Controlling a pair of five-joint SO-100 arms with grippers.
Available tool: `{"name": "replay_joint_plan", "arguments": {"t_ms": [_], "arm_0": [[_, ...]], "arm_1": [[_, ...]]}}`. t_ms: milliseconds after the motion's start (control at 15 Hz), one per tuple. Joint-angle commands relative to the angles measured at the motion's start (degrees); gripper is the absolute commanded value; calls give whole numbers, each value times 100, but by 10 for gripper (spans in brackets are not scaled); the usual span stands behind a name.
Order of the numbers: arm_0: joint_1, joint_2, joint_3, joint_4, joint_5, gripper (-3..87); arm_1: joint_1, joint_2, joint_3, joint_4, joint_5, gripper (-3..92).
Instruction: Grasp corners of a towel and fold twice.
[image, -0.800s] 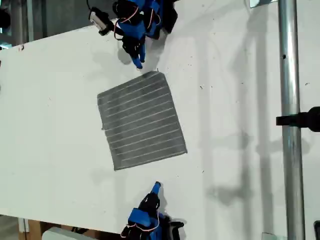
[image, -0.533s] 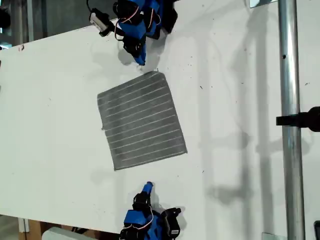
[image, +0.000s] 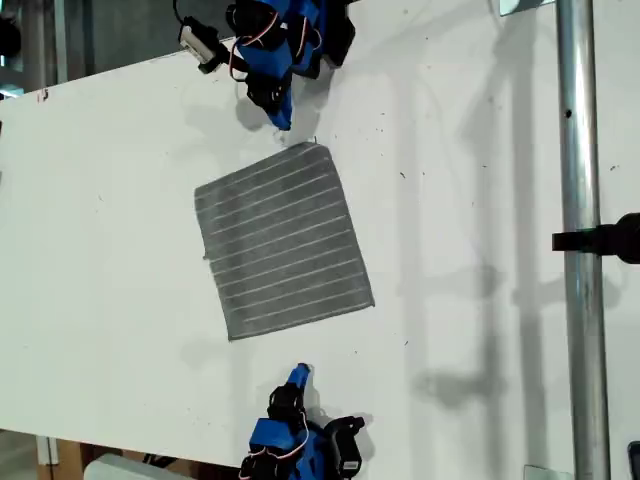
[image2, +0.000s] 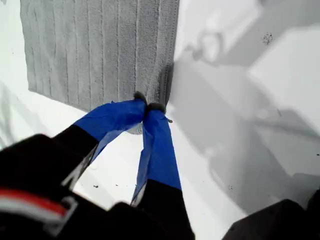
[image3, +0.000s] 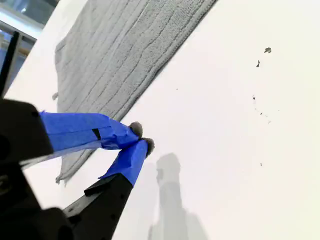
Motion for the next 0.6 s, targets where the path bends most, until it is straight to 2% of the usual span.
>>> {"name": "replay_joint_plan", "arguments": {"t_ms": [0,400,533], "arm_0": [[-70,9,53,0,-70,-7],[-53,9,53,0,-88,-7],[-70,9,53,0,-88,-7]], "arm_1": [[-18,9,-35,53,26,-2],[-255,9,-53,44,26,-3],[-264,-9,-413,79,-290,-3]]}}
